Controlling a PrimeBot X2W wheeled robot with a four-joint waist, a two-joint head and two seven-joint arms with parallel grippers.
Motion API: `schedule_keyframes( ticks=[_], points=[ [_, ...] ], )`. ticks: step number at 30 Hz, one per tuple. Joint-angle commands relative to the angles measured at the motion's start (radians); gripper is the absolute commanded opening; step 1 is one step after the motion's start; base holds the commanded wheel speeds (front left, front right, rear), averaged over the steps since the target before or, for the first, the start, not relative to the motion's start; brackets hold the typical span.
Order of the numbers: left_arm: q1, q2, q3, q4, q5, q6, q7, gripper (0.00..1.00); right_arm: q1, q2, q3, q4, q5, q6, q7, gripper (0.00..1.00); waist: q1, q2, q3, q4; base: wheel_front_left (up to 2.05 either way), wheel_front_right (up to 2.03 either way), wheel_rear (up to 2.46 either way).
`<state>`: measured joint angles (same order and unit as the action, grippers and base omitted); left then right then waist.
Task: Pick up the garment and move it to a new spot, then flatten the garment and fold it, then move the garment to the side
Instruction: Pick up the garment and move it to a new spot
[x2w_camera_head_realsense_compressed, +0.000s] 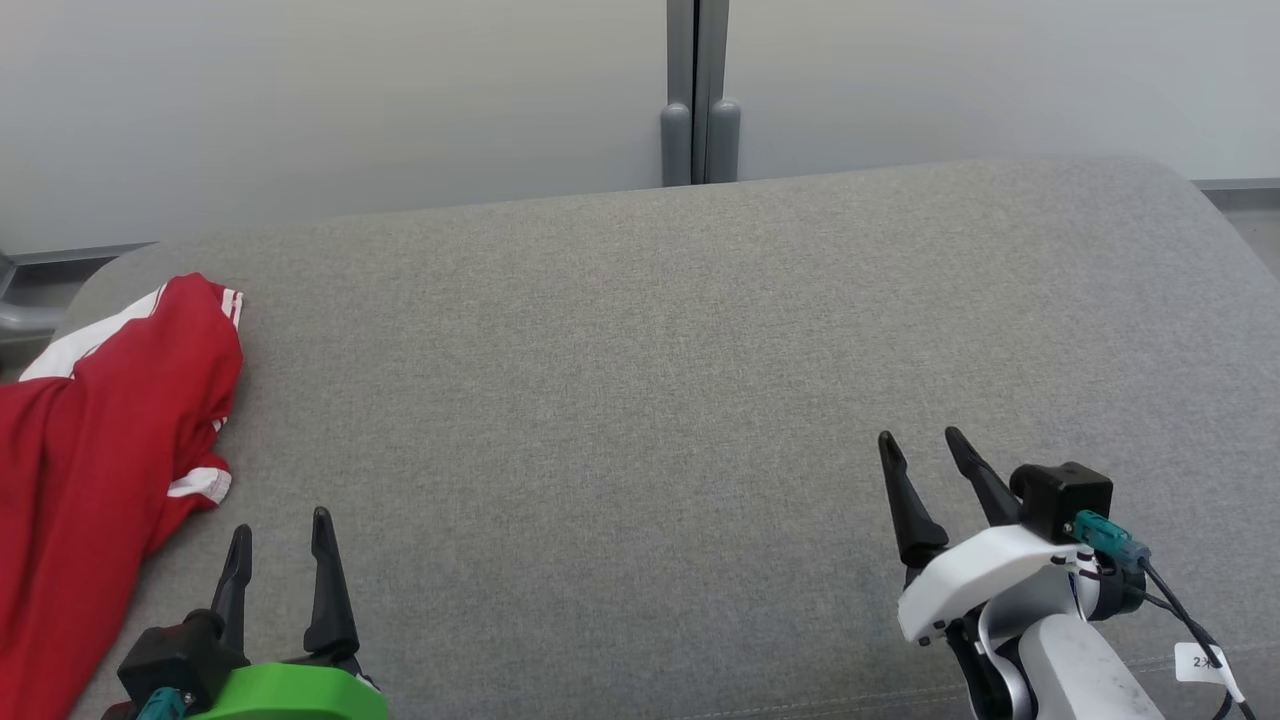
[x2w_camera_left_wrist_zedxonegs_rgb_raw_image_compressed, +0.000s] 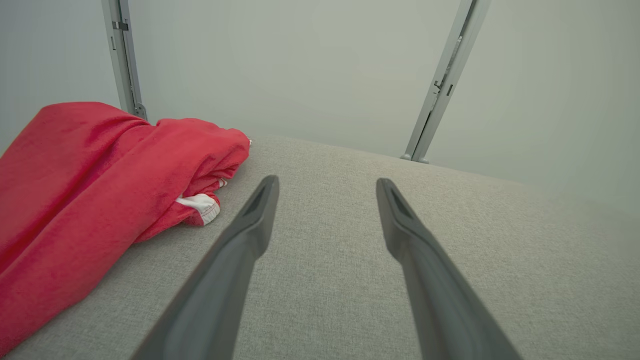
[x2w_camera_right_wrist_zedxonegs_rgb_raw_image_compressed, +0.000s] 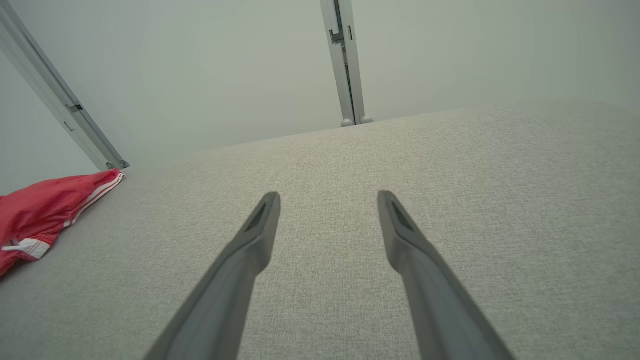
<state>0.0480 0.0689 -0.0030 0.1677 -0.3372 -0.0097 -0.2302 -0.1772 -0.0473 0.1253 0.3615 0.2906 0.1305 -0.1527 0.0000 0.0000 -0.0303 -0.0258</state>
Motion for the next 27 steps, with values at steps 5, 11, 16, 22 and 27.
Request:
schedule_keyframes(
  ticks=[5, 11, 16, 22, 27],
  points=[
    [0.012, 0.015, -0.003, 0.005, 0.065, -0.017, -0.011, 1.00, -0.013, -0.004, 0.013, 0.004, -0.052, 0.000, -0.029, 1.00, 0.0000, 0.0000, -0.003, -0.004, 0.00, 0.00, 0.00],
    [0.015, 0.023, -0.007, 0.011, 0.115, -0.027, -0.017, 1.00, -0.017, -0.009, 0.032, 0.018, -0.090, 0.000, -0.048, 1.00, 0.0000, 0.0000, -0.005, -0.009, 0.00, 0.00, 0.00],
    [0.019, 0.025, -0.007, 0.008, 0.156, -0.023, -0.020, 1.00, -0.019, -0.012, 0.043, 0.026, -0.124, 0.000, -0.064, 1.00, 0.0000, 0.0000, -0.008, -0.011, 0.00, 0.00, 0.00],
    [0.022, 0.026, -0.004, 0.007, 0.198, -0.015, -0.025, 1.00, -0.018, -0.014, 0.046, 0.035, -0.166, 0.000, -0.078, 1.00, 0.0000, 0.0000, -0.010, -0.012, 0.00, 0.00, 0.00],
    [0.027, 0.028, 0.000, 0.004, 0.234, -0.009, -0.028, 1.00, -0.017, -0.013, 0.040, 0.039, -0.207, 0.000, -0.093, 1.00, 0.0000, 0.0000, -0.011, -0.013, 0.00, 0.00, 0.00]
  ],
)
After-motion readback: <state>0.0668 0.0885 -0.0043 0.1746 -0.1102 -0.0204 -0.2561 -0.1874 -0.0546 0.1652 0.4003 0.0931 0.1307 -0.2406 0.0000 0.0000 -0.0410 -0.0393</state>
